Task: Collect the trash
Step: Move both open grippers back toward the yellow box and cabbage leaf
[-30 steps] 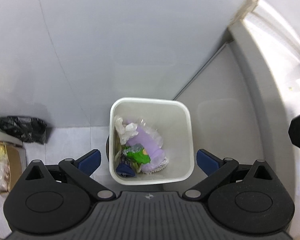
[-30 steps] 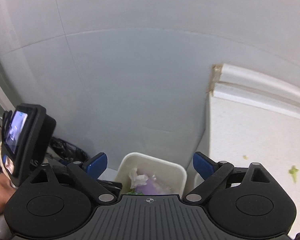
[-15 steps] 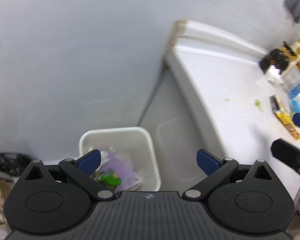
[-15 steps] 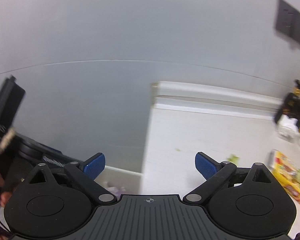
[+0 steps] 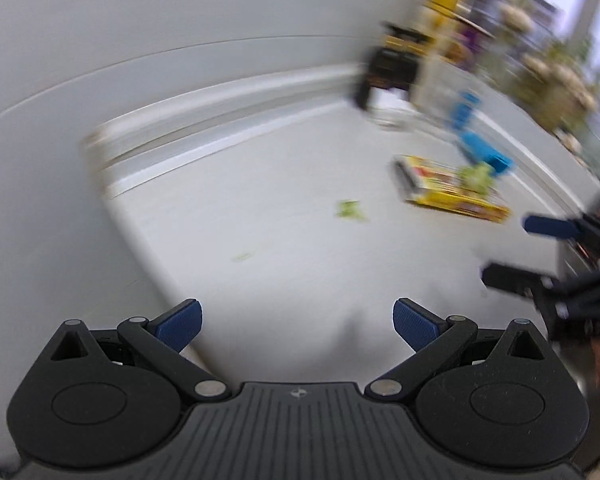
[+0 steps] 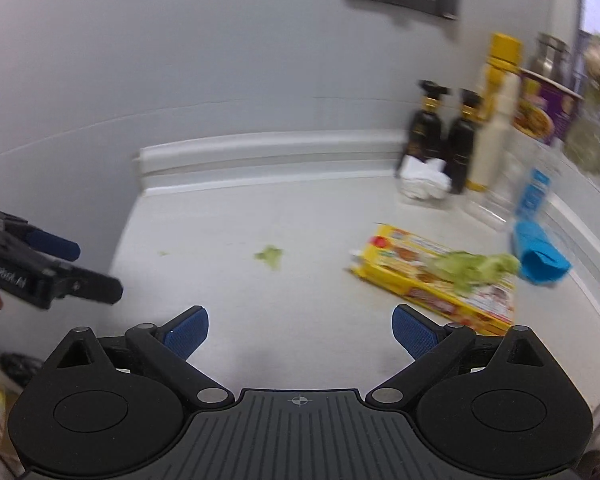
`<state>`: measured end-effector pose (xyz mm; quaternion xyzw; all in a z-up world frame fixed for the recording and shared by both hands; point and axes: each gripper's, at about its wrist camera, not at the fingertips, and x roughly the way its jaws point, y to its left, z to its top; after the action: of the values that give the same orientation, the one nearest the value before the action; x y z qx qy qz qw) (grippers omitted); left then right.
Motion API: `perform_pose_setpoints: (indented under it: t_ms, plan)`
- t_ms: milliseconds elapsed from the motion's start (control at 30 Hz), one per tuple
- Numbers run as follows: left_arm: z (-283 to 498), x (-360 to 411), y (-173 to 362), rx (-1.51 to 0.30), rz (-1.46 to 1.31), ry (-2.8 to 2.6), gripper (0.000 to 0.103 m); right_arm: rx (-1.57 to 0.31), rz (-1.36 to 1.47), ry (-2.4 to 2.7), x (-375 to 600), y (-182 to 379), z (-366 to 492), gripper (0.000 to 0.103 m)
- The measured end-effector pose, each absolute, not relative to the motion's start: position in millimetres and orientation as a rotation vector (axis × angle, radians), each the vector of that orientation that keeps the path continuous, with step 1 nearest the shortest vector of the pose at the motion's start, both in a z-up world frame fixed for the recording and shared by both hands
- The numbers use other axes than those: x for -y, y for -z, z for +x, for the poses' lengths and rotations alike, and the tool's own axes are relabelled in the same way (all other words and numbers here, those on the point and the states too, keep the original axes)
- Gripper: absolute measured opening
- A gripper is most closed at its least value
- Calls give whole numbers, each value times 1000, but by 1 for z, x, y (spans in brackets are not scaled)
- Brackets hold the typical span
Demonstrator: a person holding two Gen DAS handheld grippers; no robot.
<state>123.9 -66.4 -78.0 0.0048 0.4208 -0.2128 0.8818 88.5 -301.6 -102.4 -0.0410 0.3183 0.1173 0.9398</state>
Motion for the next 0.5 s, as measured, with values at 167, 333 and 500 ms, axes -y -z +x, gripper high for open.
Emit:
perform_pose_setpoints:
  t_ms: [167,333,500]
  plan:
    - [148,117,81,-850,116,610,102,-642,-28,-178,354,108,110,100]
    - [170,160,88,-816,198,721,102,-609,-31,-184,382,115,133,100]
    - [191,193,93,-748,339,799,102,-587,-124,-244,389,123,154,99]
